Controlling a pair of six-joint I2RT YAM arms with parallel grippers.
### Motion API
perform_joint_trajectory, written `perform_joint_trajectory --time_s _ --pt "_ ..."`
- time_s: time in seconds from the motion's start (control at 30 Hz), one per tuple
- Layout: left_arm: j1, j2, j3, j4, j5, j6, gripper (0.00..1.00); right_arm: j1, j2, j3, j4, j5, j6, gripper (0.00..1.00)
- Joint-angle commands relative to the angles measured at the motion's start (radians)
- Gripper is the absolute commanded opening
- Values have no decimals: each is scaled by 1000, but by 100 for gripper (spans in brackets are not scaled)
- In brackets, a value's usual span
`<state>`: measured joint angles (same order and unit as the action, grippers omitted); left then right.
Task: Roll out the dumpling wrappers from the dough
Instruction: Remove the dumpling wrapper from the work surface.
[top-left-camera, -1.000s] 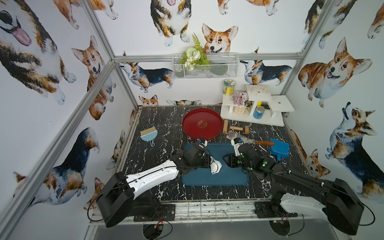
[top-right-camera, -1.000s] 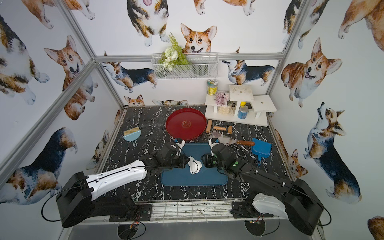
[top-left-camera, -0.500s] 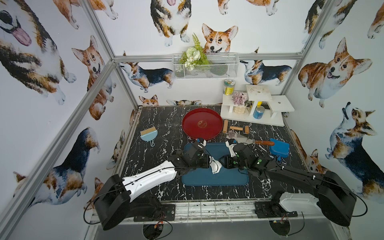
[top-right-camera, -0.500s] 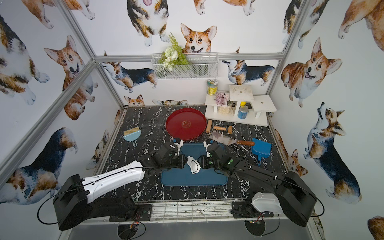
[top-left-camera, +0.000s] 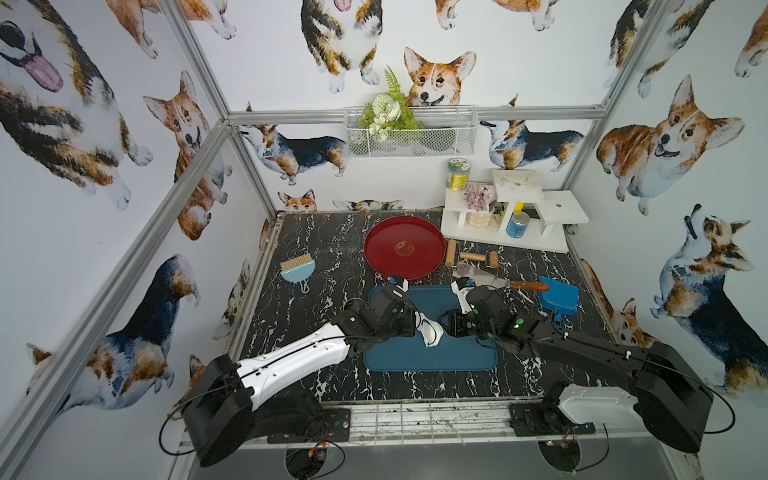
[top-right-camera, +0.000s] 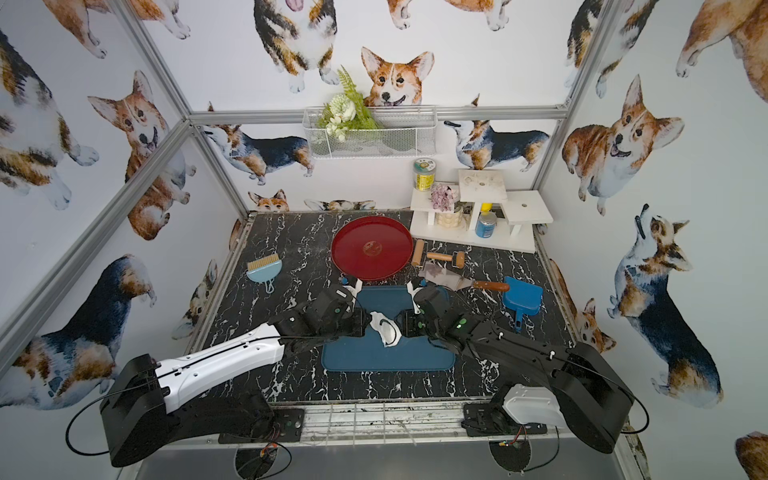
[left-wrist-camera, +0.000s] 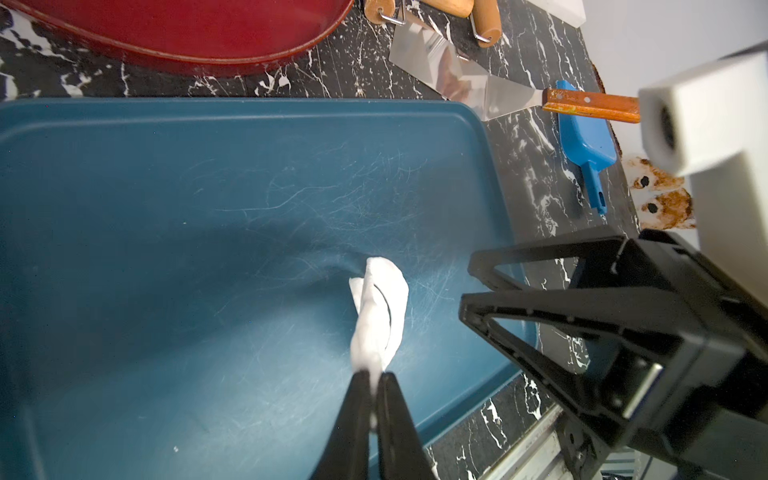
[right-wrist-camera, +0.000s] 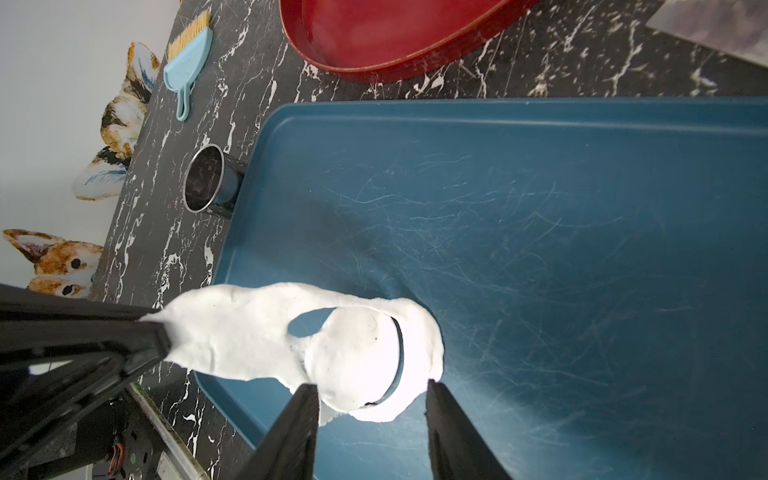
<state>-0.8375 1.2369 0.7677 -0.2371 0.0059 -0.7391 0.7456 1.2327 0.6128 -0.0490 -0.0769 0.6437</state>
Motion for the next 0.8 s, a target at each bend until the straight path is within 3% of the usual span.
perform_joint_trajectory --time_s 0.0,0.5,0.77 --pt "2 -1 3 -5 -16 6 11 1 31 19 -10 -2 -6 47" --pt "15 -49 -26 -85 -125 1 10 12 112 67 -77 40 -17 44" --pt "34 -65 -80 -70 -109 1 9 14 117 76 -81 41 -19 44"
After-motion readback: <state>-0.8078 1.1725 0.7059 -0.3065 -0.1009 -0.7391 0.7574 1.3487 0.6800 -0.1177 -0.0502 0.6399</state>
